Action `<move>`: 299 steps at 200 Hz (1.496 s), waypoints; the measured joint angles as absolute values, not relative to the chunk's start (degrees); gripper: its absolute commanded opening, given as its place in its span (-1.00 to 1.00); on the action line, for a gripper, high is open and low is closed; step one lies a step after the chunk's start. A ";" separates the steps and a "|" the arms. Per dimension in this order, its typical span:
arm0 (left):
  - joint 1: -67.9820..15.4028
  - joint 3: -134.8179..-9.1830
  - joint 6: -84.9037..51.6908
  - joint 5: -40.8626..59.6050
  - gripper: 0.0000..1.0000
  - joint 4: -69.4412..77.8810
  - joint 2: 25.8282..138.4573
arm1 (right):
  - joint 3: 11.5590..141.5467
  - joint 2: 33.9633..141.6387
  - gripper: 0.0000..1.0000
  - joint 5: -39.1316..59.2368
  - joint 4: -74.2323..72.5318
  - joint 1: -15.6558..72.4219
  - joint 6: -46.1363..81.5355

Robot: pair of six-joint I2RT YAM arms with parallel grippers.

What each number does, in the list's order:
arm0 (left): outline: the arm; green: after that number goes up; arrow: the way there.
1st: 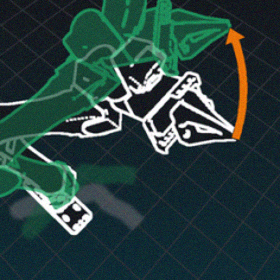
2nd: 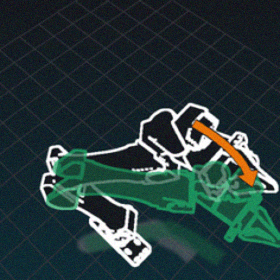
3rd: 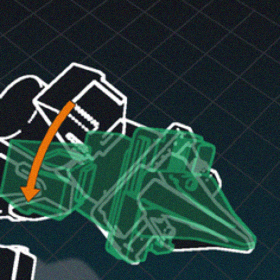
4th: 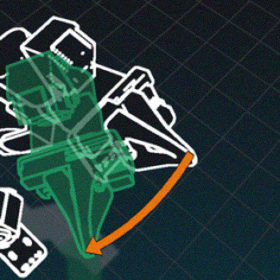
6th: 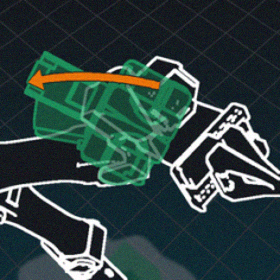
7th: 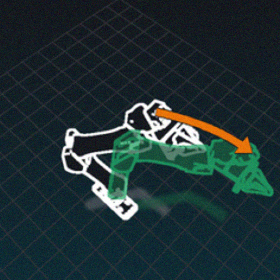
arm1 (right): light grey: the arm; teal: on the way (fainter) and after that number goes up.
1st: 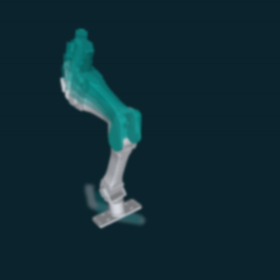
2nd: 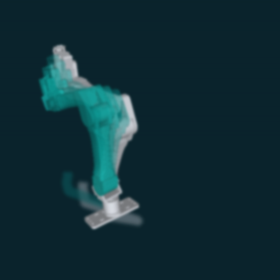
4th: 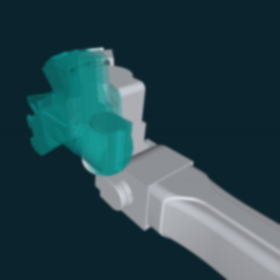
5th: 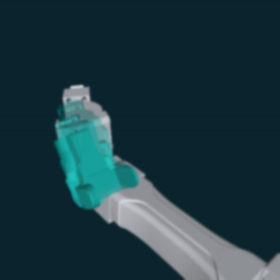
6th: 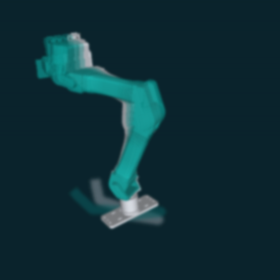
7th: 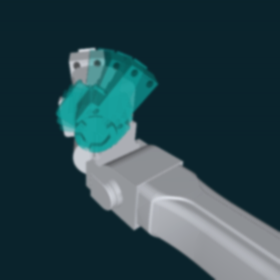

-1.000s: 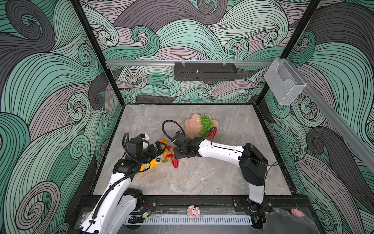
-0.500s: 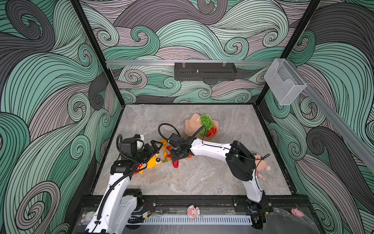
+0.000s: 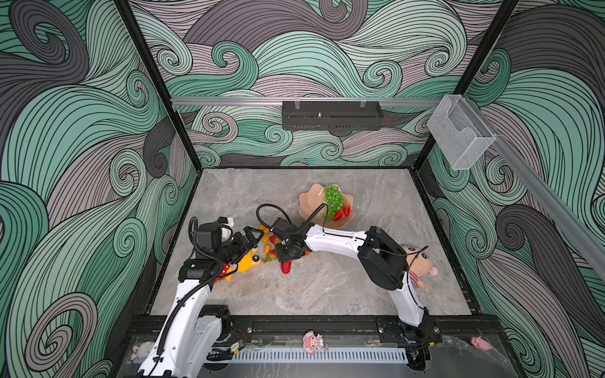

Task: Place and organize the fake fruits in the fruit bowl
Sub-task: 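Lower the right gripper and close it on the red strawberry, then lift the red strawberry and carry it over the pink bowl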

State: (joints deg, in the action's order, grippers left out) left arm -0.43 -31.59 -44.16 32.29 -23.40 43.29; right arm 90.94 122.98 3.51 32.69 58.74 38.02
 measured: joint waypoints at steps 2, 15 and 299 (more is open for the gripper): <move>-0.43 -31.59 -44.14 32.32 0.97 -23.40 43.29 | 90.94 122.98 -0.37 3.55 32.62 58.74 38.02; -0.40 -31.59 -44.14 32.38 0.97 -23.40 43.29 | 90.94 122.98 -0.39 3.86 32.36 58.65 38.15; -0.40 -31.59 -40.97 34.96 0.97 -23.57 43.40 | 83.24 113.54 -0.93 2.63 30.33 58.17 38.39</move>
State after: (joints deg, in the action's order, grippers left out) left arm -0.40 -31.59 -40.97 34.96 -23.57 43.40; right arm 83.24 113.54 2.63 30.33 58.17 38.39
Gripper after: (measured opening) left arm 0.986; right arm 0.043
